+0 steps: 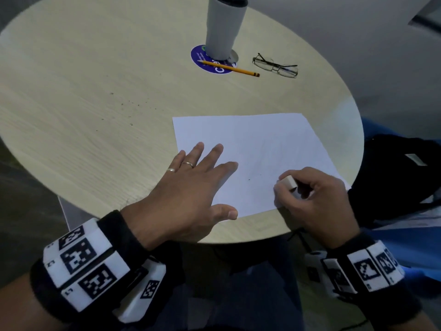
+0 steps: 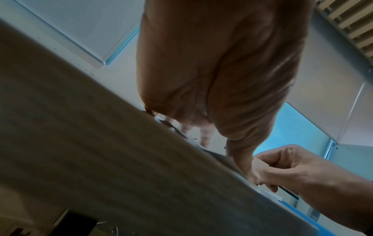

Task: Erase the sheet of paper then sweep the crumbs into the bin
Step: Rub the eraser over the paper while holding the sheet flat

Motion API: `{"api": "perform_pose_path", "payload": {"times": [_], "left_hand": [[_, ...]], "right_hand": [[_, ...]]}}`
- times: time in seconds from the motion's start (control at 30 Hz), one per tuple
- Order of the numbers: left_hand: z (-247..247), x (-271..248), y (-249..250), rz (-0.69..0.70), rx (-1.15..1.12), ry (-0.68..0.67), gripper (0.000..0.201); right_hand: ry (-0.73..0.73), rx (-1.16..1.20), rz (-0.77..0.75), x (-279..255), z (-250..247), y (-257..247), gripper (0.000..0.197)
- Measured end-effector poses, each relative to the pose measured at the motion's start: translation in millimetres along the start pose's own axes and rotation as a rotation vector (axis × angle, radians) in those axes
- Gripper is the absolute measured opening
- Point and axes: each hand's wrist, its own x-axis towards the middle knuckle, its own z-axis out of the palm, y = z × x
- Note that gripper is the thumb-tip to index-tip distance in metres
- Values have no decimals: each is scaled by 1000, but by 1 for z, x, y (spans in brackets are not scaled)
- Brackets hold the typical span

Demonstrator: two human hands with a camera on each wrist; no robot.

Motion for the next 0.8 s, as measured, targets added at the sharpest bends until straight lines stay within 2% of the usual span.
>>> {"api": "perform_pose_path", "payload": {"times": [0.07,0.17,0.23,0.4,0.57,0.7,0.73,0.8], "left_hand": [[-1,1,-2,-2,-3,-6,89],[1,2,-2,-7,15,-23,91],[1,2,0,-13,27,-18,91],[-1,2,0,-10,26,-16,91],[0,2,0,-8,42,-21,89],[-2,0,2,-8,36,-14,90],[-4,-1,2,-11,33,-17,91],[-5,-1,3,-17,28,-33,91]], "right_hand": [[-18,-8,-36,-5,7,-6,22],[55,20,66,5,-3,19,22],[97,-24,71,7,-8,23,19],[-18,19,-41,-10,6,-3,15],[78,-35,74,3,-15,28,26],[-65,28,-5,-14,-6,3,14],[-69,32,-21,-16,-5,3,13],[-13,50,44,-11,-10,19,18]]}}
